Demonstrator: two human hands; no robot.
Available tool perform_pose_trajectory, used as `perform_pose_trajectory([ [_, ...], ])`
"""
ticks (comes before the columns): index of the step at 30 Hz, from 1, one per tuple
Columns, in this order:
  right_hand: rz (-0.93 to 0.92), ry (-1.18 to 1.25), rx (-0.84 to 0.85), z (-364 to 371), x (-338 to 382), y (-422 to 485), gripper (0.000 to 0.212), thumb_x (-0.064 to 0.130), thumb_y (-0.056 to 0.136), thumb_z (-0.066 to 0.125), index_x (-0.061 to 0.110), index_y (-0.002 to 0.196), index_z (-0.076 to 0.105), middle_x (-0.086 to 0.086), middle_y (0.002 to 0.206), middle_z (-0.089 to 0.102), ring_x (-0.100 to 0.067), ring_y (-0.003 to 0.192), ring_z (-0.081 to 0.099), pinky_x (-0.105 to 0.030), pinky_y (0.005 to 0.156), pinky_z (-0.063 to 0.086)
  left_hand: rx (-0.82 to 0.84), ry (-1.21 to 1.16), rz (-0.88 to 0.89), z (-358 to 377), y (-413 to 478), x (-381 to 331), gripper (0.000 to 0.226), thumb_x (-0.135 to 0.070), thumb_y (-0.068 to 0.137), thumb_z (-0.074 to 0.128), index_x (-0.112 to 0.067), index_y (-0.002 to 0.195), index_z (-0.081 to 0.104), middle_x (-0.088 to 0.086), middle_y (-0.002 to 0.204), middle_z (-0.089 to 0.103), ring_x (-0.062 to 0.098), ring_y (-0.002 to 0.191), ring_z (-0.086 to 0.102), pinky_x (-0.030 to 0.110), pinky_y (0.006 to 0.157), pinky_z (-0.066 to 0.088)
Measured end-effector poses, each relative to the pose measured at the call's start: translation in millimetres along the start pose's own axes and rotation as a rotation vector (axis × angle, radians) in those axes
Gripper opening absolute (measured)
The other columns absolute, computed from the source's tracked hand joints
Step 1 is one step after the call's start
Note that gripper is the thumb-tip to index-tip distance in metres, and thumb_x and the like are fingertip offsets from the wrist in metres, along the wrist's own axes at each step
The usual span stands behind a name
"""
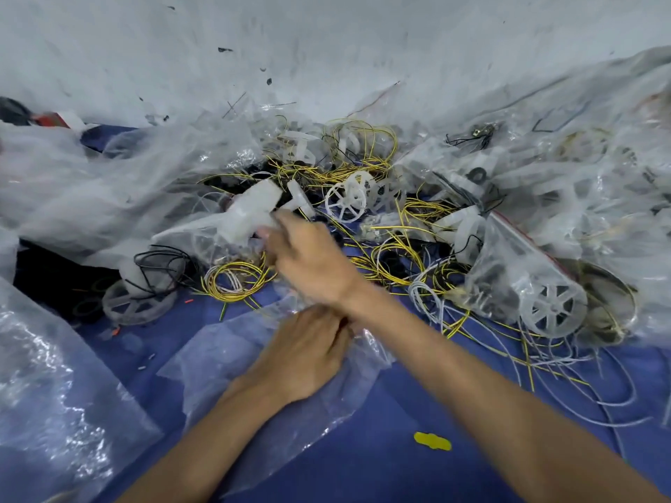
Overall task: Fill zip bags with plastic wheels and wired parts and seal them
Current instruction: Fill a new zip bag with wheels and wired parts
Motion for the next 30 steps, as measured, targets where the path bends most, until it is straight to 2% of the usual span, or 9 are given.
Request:
perform_pose_trajectory([
  [4,0.185,0.432,-0.028,-73.1,-52.8,-27.8,0.006,0.018,0.098,0.044,0.014,0.098,0.049,-0.001,0.064,0.060,-0.008,0.052,0.055,-0.025,0.053,0.047,-0.027,-0.059,0.040,-6.1,0.4,-11.1,0.024,-0.040,0.097,0.030,-0.020,0.087,0.039,0.003,0.089,0.055,0.031,0.086,0.056,0.044,0.073,0.041],
  [9,0.284,0.988,0.092,-73.3,-90.4,-71.6,0.019,0.018,0.092,0.044,0.004,0.101,0.054,-0.009,0.085,0.070,-0.023,0.083,0.068,-0.030,0.074,0.055,-0.157,-0.052,0.038,-15.8,-2.3,-12.4,0.036,-0.045,0.095,0.026,-0.015,0.084,0.043,-0.008,0.079,0.043,0.026,0.079,0.050,0.040,0.068,0.037],
  [14,0.264,0.618,0.406,-41.5,-88.9,-87.7,0.019,0.023,0.092,0.049,0.020,0.107,0.059,0.011,0.086,0.070,-0.005,0.083,0.065,-0.021,0.071,0.051,-0.344,-0.122,0.027,-25.8,-7.8,-13.4,0.026,-0.034,0.097,0.027,-0.018,0.081,0.039,-0.007,0.080,0.040,0.018,0.071,0.042,0.032,0.064,0.035],
  [18,0.236,0.497,0.423,-47.3,-74.0,-81.0,0.024,0.027,0.092,0.051,0.010,0.077,0.056,0.008,0.064,0.052,0.002,0.057,0.051,-0.011,0.055,0.042,-0.499,-0.206,-0.030,-32.9,-11.2,-8.1,0.027,-0.028,0.098,0.029,-0.012,0.083,0.045,-0.003,0.088,0.040,0.014,0.077,0.040,0.028,0.073,0.036],
  [20,0.235,0.465,0.430,-52.0,-70.6,-77.6,0.027,0.026,0.091,0.050,0.004,0.079,0.055,0.005,0.066,0.045,0.003,0.057,0.047,-0.011,0.055,0.042,-0.568,-0.218,-0.049,-35.2,-12.6,-5.2,0.030,-0.027,0.097,0.030,-0.008,0.085,0.050,0.000,0.093,0.042,0.013,0.082,0.043,0.025,0.078,0.036],
  [22,0.234,0.449,0.468,-54.7,-67.2,-75.5,0.025,0.017,0.095,0.046,0.022,0.079,0.065,0.014,0.065,0.051,0.005,0.058,0.049,-0.010,0.056,0.043,-0.595,-0.220,-0.041,-36.2,-13.0,-5.0,0.033,-0.027,0.097,0.032,-0.005,0.089,0.055,0.002,0.098,0.046,0.013,0.087,0.046,0.020,0.081,0.036],
  [24,0.228,0.333,0.496,-56.7,-64.3,-76.7,0.028,0.010,0.096,0.045,0.029,0.097,0.066,0.012,0.078,0.062,0.004,0.067,0.056,-0.010,0.059,0.045,-0.572,-0.228,-0.011,-34.5,-13.1,-8.4,0.033,-0.027,0.098,0.032,-0.007,0.092,0.057,0.002,0.101,0.049,0.011,0.090,0.048,0.015,0.081,0.036],
  [27,0.196,0.060,0.562,-60.0,-60.2,-81.4,0.026,0.009,0.095,0.047,0.012,0.113,0.065,0.015,0.067,0.067,0.007,0.061,0.057,-0.012,0.057,0.044,-0.504,-0.251,0.012,-30.9,-10.5,-15.2,0.034,-0.028,0.098,0.032,-0.007,0.097,0.059,0.003,0.102,0.054,0.016,0.095,0.053,0.026,0.084,0.041],
  [30,0.144,-0.102,0.586,-66.5,-56.3,-82.1,0.022,0.015,0.091,0.056,0.007,0.106,0.071,-0.008,0.066,0.065,0.002,0.051,0.048,-0.016,0.050,0.039,-0.475,-0.231,0.042,-34.0,-8.8,-22.3,0.037,-0.028,0.098,0.033,-0.003,0.094,0.059,0.003,0.097,0.057,0.020,0.091,0.054,0.039,0.078,0.043],
])
Point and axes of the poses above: each hand's wrist, its own y-axis towards the middle knuckle, its own z-axis out of the palm, x = y × z, the point moved 5 cm from there along y, towards the middle knuckle
